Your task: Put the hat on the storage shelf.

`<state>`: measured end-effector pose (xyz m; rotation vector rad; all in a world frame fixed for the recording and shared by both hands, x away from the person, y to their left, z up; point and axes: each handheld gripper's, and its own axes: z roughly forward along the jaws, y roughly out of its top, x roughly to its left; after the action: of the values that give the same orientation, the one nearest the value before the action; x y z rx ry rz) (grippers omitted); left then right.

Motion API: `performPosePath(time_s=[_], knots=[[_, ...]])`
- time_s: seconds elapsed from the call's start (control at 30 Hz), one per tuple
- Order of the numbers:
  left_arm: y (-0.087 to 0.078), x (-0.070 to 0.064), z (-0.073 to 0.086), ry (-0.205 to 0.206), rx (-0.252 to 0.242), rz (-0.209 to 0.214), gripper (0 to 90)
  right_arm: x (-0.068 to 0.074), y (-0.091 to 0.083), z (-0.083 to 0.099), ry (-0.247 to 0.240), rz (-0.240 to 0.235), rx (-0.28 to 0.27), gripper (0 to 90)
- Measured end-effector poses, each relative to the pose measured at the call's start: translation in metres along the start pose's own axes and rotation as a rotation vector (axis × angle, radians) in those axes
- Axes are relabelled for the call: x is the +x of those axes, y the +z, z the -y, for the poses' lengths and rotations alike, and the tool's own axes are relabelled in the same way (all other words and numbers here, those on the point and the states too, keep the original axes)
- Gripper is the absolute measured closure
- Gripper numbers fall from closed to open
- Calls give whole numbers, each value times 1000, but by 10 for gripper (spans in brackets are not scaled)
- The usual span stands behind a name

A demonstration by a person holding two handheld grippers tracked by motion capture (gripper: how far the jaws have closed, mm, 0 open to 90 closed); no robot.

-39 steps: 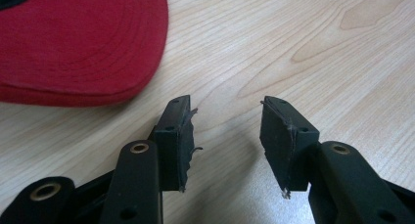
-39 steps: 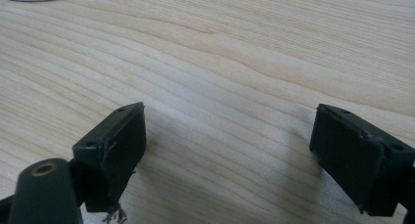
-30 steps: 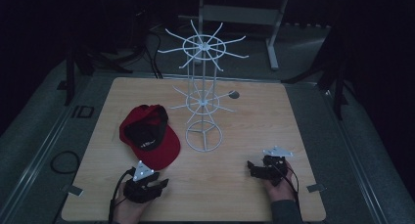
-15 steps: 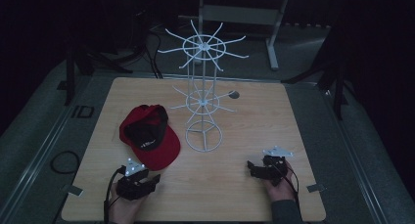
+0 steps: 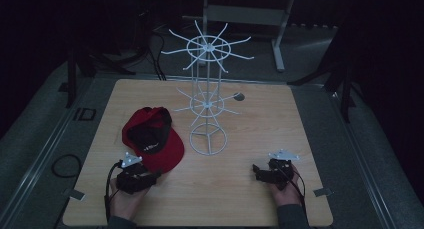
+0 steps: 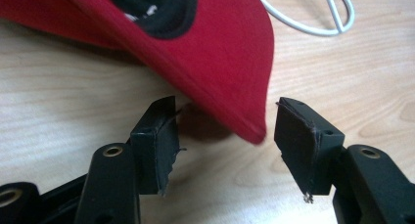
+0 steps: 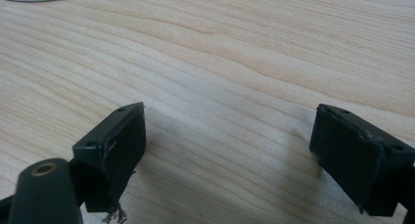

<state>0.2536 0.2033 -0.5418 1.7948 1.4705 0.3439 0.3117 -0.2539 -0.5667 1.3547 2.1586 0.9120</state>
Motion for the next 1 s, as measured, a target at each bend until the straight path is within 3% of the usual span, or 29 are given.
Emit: performPosePath(time_s=[0.43, 0.73, 1.0], knots=[[22, 2, -5, -92, -4, 51, 429, 0, 0, 0, -1, 0, -1, 134], [29, 0, -6, -154, -14, 68, 626, 0, 0, 0, 0, 0, 0, 134], [28, 1, -8, -210, -22, 80, 703, 0, 0, 0, 0, -1, -1, 134]])
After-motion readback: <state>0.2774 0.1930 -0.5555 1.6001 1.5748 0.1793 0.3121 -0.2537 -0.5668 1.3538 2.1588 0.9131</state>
